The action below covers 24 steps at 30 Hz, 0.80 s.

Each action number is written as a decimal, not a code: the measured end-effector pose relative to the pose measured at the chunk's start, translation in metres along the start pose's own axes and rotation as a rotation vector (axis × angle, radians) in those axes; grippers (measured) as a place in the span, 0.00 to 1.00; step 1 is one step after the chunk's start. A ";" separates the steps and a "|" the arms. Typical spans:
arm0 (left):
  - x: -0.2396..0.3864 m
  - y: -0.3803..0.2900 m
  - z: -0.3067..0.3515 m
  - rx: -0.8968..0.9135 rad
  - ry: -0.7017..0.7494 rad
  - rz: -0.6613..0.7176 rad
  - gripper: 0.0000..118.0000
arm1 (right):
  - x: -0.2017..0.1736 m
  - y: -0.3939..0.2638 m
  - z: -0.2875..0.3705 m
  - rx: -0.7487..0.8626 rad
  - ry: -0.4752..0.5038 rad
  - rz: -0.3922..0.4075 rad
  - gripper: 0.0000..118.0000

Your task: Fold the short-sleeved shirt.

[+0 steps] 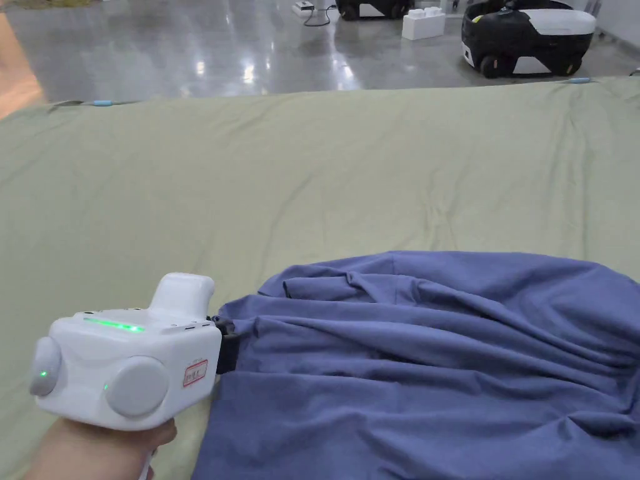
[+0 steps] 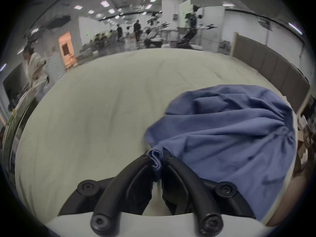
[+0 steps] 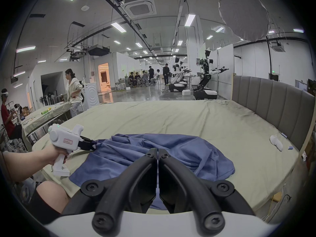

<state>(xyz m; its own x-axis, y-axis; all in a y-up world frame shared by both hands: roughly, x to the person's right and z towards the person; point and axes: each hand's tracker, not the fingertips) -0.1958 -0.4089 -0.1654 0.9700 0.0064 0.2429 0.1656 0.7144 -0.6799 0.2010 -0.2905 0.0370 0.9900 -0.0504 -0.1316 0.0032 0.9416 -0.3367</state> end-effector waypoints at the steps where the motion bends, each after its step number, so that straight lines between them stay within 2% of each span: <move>1: 0.002 -0.001 0.007 0.015 -0.022 0.005 0.07 | 0.004 -0.003 0.000 -0.002 -0.001 -0.002 0.04; 3: 0.001 0.003 0.024 0.081 -0.037 0.039 0.07 | 0.015 -0.008 0.001 -0.016 -0.020 0.001 0.04; 6: -0.005 0.007 0.055 0.169 -0.048 0.072 0.07 | 0.044 -0.020 0.009 -0.004 -0.152 0.043 0.04; 8: -0.016 0.015 0.079 0.233 -0.048 0.123 0.07 | 0.077 -0.030 0.008 -0.036 -0.240 0.100 0.04; 9: -0.022 0.016 0.087 0.250 -0.052 0.141 0.07 | 0.093 -0.033 0.005 -0.060 -0.263 0.102 0.08; 10: -0.029 0.022 0.094 0.256 -0.066 0.164 0.07 | 0.116 -0.039 0.000 -0.093 -0.271 0.104 0.29; 12: -0.039 0.026 0.105 0.288 -0.067 0.210 0.07 | 0.151 -0.045 -0.018 -0.171 -0.329 0.101 0.84; 13: -0.041 0.028 0.108 0.276 -0.061 0.200 0.07 | 0.166 -0.049 -0.028 -0.225 -0.355 0.097 0.99; 15: -0.051 0.031 0.107 0.288 -0.030 0.203 0.07 | 0.192 -0.055 -0.052 -0.272 -0.354 0.082 0.98; 16: -0.052 0.031 0.108 0.287 -0.020 0.206 0.07 | 0.201 -0.056 -0.065 -0.321 -0.339 0.047 0.98; 20: -0.050 0.029 0.103 0.269 -0.021 0.221 0.07 | 0.222 -0.058 -0.133 -0.401 -0.249 -0.173 0.92; 21: -0.047 0.028 0.103 0.265 -0.018 0.210 0.07 | 0.225 -0.061 -0.149 -0.434 -0.214 -0.207 0.91; 22: -0.044 0.028 0.103 0.261 -0.014 0.192 0.07 | 0.226 -0.065 -0.166 -0.482 -0.206 -0.216 0.80; 24: -0.043 0.028 0.102 0.262 -0.015 0.176 0.07 | 0.217 -0.072 -0.191 -0.640 -0.278 -0.132 0.73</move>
<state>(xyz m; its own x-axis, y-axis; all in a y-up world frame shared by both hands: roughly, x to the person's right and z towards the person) -0.2506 -0.3178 -0.1248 0.9766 0.1548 0.1493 -0.0577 0.8573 -0.5116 0.3884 -0.4333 -0.1454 0.9867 0.0168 0.1618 0.1262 0.5490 -0.8262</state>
